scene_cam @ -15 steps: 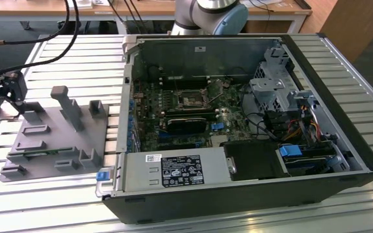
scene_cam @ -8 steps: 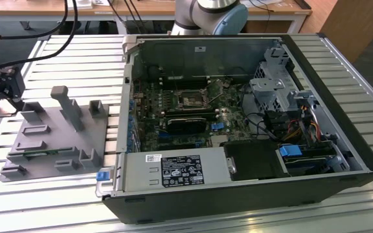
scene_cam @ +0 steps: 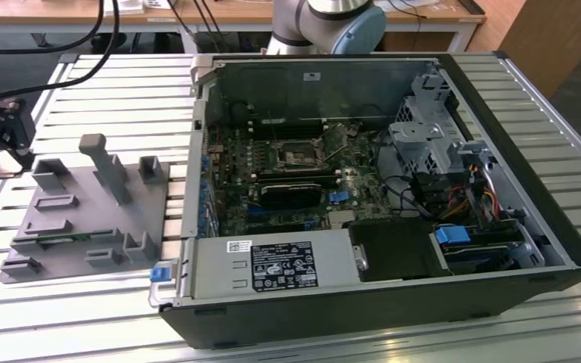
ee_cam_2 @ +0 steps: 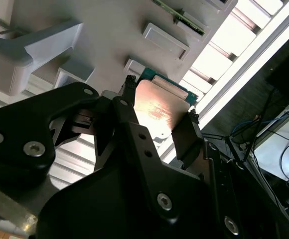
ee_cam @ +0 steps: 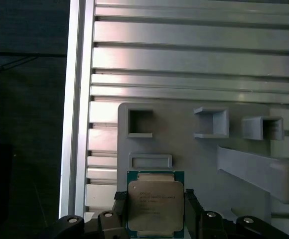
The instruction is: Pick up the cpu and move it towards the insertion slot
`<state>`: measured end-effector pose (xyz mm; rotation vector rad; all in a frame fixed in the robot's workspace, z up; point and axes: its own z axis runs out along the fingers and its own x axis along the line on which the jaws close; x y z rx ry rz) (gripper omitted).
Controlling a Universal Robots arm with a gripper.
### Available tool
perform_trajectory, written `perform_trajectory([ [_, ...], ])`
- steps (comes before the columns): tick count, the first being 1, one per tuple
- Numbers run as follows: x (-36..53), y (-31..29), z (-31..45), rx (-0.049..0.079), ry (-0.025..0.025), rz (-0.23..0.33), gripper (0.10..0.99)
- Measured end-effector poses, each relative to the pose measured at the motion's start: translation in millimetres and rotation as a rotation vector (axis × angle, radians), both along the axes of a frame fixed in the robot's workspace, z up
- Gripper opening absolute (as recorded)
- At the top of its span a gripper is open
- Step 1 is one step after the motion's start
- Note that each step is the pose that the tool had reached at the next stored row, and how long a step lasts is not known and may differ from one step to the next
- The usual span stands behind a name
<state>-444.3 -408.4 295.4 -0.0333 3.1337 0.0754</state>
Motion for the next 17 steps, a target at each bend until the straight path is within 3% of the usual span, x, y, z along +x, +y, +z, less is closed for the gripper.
perform_trajectory([
  [17, 0.0, 1.4, 15.3, 0.0, 0.0, 0.0, 0.541],
])
